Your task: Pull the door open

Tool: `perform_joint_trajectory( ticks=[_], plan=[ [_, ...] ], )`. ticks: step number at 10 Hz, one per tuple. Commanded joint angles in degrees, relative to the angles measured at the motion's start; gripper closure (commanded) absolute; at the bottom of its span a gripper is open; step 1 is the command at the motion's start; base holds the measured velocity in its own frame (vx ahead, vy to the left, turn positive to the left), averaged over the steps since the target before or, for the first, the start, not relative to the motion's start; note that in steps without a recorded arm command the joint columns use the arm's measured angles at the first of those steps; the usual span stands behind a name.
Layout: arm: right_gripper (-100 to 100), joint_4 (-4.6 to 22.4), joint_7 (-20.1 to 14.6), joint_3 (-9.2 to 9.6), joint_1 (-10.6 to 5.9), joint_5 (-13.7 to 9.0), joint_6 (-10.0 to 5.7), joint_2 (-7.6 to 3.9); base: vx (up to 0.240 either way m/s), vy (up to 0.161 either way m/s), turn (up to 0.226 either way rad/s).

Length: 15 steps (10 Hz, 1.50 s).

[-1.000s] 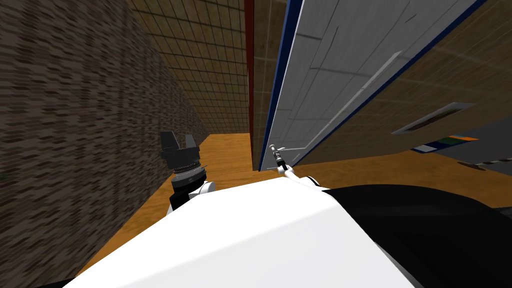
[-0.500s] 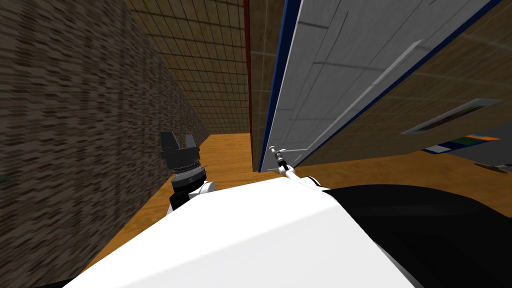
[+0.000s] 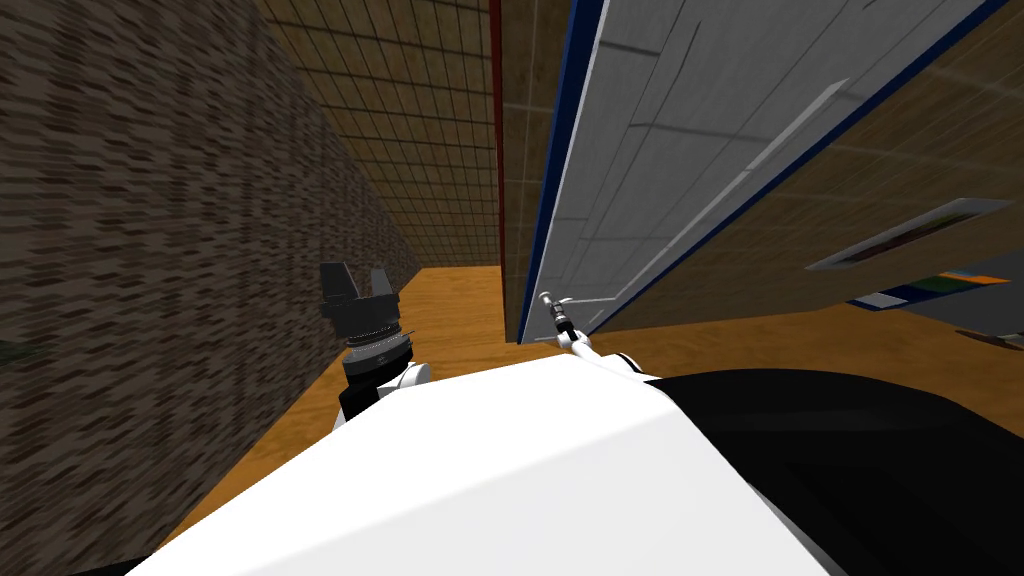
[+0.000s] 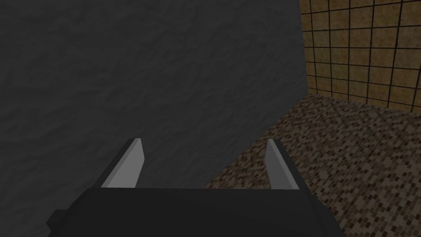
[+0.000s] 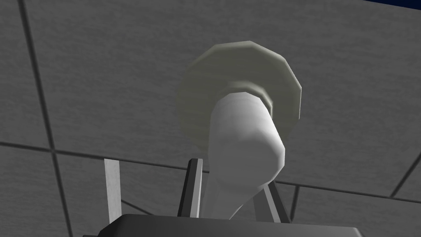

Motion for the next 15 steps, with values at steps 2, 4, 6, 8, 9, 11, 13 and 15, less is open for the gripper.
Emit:
perform_joint_trajectory(
  ticks=[2,4,6,8,9,11,13,15],
  plan=[
    [100,-0.7,0.1,0.5,0.65,-0.2,0.3,-0.04,-0.165,-0.034,0.158],
    [100,-1.6,0.1,0.96,1.34,-0.7,0.6,-0.33,-0.177,-0.064,0.181],
    [100,-2.3,0.2,1.35,1.91,-1.1,0.81,-0.56,-0.172,-0.095,0.176],
    [100,-3.3,0.2,1.88,2.63,-1.7,1.03,-0.82,-0.225,-0.12,0.249],
    [100,-3.8,0.3,2.11,2.95,-2.0,1.11,-0.93,-0.228,-0.153,0.182],
    [100,-4.6,0.4,2.55,3.5,-2.6,1.22,-1.11,-0.235,-0.166,0.199],
    [100,-4.6,-0.9,2.99,4.45,-2.4,0.48,-2.04,-0.114,-0.033,0.119],
    [100,-4.6,-2.7,3.67,5.66,-2.2,-1.13,-3.58,-0.178,-0.004,0.163]
  ],
)
